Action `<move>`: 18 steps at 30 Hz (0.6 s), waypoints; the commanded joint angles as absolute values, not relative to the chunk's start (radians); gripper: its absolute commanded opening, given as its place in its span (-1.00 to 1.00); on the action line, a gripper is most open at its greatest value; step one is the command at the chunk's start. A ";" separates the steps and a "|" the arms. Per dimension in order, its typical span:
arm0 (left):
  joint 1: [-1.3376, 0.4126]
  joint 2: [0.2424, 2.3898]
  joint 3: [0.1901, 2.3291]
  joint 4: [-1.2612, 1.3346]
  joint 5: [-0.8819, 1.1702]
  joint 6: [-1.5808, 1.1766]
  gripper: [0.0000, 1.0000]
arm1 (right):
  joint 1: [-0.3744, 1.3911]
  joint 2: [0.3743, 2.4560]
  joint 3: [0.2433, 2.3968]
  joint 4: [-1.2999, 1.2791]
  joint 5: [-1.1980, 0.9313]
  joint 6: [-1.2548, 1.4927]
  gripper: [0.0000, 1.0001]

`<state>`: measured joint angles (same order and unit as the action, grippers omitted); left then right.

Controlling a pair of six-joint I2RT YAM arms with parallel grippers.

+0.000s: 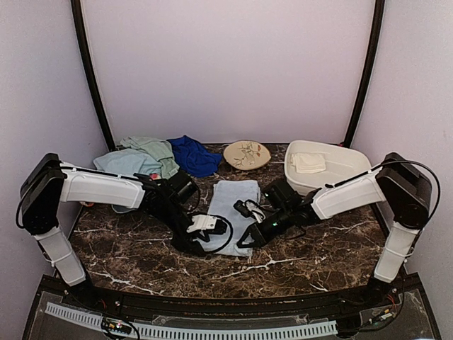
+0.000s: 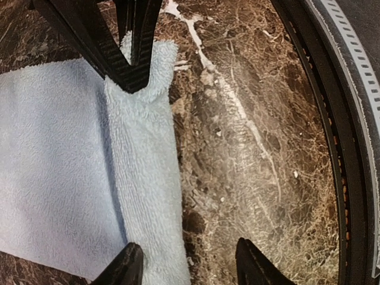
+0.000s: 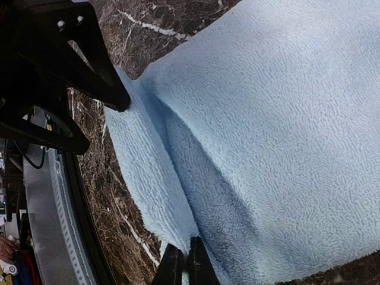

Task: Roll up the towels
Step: Roll the towel at the center of the board.

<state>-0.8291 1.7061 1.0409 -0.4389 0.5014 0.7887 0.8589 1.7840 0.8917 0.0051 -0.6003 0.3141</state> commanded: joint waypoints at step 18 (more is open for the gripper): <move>-0.761 1.914 1.236 -0.517 0.549 0.740 -0.76 | 0.845 1.627 0.788 0.062 -0.365 0.272 -0.50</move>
